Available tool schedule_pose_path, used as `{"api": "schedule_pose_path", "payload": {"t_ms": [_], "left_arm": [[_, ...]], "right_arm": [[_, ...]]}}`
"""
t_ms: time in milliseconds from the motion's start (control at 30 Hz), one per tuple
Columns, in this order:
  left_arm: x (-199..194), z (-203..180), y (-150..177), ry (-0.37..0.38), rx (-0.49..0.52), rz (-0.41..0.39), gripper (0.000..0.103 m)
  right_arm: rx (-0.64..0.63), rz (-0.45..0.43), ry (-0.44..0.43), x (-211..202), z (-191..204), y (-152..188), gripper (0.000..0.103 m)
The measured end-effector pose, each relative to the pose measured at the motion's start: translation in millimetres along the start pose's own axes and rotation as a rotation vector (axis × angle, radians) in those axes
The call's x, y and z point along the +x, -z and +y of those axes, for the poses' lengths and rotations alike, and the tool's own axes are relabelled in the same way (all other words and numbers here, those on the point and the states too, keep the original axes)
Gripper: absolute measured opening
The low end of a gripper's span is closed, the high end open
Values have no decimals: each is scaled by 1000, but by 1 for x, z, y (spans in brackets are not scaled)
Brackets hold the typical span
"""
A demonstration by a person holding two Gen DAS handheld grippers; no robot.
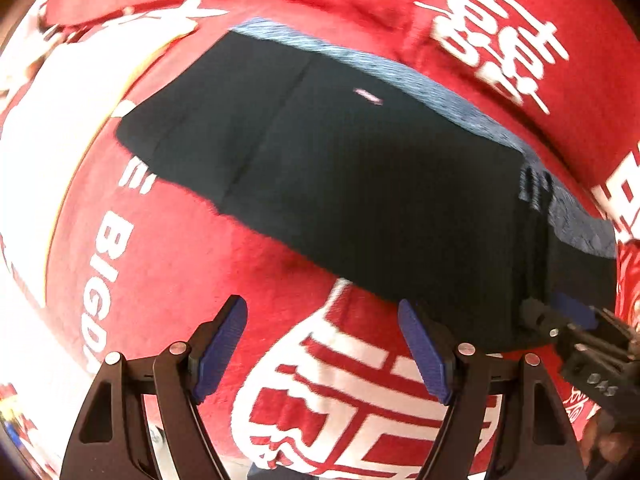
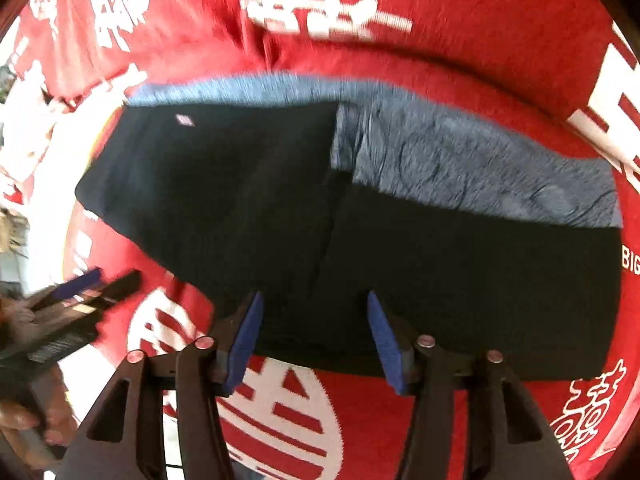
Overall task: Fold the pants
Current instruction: 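Move the left gripper to the trouser end and grasp it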
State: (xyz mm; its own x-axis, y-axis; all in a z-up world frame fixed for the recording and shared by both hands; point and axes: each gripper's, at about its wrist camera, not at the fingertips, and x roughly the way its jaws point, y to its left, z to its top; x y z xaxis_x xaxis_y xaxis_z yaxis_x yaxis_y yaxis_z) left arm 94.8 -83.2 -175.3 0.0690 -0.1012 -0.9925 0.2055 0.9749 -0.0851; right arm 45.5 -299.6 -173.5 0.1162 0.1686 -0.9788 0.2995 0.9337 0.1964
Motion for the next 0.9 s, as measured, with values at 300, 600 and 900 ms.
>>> {"api": "schedule_pose_path", "payload": {"t_ms": [300,600,900], "left_arm": [[3,50,2,12,-131,-13,79],[5,76,-21,23,-168,-37,79],[8,110,-49,125,-296,-90,79]], "right_arm": [[-95,22,82,7,20,2,74],[-92,-28,97,-9,37,1,75],[-107,-11,83,1,38,2,74]]}}
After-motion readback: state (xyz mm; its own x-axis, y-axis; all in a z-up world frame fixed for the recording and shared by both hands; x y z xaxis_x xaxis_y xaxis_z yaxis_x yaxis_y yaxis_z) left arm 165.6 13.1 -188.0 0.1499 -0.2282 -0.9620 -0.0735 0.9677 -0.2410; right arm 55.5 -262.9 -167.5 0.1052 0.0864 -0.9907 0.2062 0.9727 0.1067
